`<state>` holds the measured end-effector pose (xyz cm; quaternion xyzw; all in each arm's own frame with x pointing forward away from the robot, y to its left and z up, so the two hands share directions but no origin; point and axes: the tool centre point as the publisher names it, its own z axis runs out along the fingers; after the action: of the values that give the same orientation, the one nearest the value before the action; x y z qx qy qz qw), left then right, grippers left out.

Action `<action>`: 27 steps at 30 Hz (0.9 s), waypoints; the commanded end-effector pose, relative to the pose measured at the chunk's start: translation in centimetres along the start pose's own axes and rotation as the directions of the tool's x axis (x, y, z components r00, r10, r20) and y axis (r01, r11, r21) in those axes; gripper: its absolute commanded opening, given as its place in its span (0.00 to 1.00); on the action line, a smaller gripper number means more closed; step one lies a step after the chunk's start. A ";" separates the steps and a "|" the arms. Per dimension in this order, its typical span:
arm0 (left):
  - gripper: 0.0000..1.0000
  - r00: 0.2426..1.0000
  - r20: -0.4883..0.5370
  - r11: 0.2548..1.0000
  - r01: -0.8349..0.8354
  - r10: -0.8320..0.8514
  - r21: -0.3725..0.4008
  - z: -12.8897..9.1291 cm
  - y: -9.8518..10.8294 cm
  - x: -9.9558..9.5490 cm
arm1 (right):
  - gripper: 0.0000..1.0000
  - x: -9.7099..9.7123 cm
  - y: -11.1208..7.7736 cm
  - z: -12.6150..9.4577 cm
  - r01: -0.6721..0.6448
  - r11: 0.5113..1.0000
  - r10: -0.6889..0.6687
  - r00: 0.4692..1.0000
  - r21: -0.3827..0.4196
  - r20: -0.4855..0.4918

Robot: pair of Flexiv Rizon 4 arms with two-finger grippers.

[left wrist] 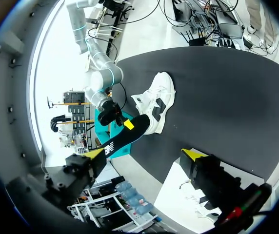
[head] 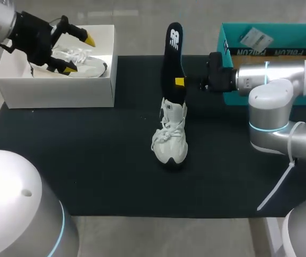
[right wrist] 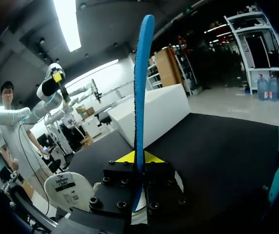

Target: Take the shoe out of the shoebox, open the shoe tongue, remove and reinsert the insole, then place the shoe into the shoebox

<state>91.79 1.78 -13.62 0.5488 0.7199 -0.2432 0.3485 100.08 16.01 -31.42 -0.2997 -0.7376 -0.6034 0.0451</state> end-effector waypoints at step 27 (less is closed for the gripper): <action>1.00 1.000 -0.004 1.000 0.000 0.000 -0.001 0.0 0.0 0.0 | 0.00 2.6 -6.2 0.6 -0.187 0.982 0.187 0.982 0.035 -0.013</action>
<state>91.79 1.78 -13.62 0.5488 0.7199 -0.2432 0.3485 95.62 16.60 -35.32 -0.3582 -0.7171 -0.5868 0.1146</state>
